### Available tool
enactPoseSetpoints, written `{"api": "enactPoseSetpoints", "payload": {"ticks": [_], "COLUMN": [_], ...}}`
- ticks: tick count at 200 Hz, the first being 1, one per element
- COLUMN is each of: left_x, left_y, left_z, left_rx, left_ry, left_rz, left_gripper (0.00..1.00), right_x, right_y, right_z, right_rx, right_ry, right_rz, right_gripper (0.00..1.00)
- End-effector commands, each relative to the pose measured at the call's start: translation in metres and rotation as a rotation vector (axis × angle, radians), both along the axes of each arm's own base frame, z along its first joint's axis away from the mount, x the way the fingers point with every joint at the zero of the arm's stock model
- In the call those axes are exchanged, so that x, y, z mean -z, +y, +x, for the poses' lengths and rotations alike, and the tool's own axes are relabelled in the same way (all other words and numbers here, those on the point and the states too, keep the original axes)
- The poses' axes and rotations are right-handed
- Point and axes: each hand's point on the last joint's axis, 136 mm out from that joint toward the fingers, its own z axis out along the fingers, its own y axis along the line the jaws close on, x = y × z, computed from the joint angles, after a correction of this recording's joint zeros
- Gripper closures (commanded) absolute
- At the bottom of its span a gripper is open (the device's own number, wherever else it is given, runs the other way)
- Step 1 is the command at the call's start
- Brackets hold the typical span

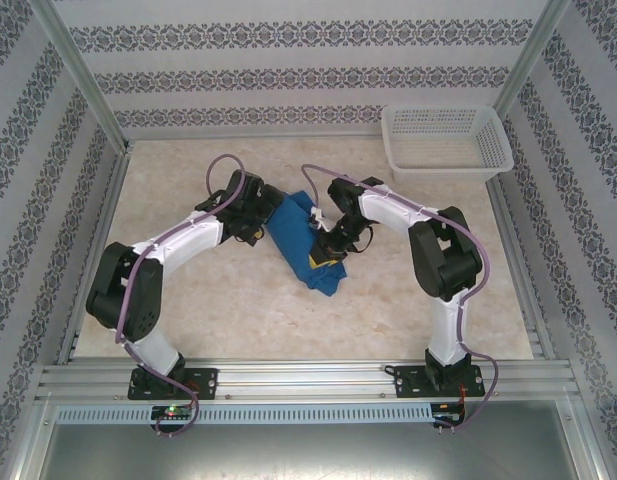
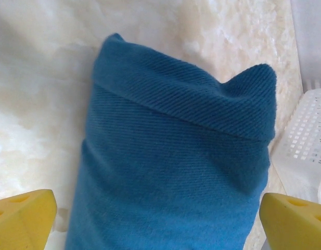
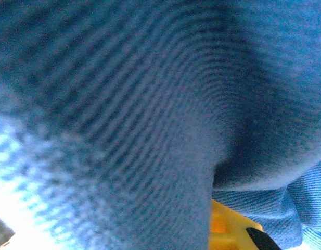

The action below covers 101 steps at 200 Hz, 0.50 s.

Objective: Roll up the long pants

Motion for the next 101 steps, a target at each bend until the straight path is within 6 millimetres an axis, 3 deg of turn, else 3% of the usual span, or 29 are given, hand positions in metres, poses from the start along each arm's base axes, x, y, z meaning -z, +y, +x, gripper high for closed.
{"api": "enactPoseSetpoints", "payload": {"ticks": [1, 60, 74, 80, 101], "left_x": [-0.006, 0.031, 0.038, 0.040, 0.047], "left_y": [-0.025, -0.062, -0.068, -0.070, -0.074], "left_z": [0.008, -0.007, -0.010, -0.010, -0.011], "left_rx": [0.051, 0.104, 0.119, 0.124, 0.132], "left_ry": [-0.078, -0.022, -0.013, -0.011, 0.001], "left_rz": [-0.041, -0.051, -0.047, -0.049, -0.059], "left_gripper": [0.00, 0.00, 0.05, 0.16, 1.00], "right_x": [-0.004, -0.004, -0.005, -0.005, 0.000], "right_y": [-0.004, -0.017, -0.022, -0.024, -0.032], "right_z": [-0.020, -0.009, -0.007, -0.007, -0.005], "right_rx": [0.011, 0.050, 0.061, 0.066, 0.071], "right_ry": [0.157, 0.156, 0.154, 0.154, 0.144], "right_rz": [0.048, 0.018, 0.011, 0.004, -0.046], "right_gripper": [1.00, 1.00, 1.00, 1.00, 1.00]}}
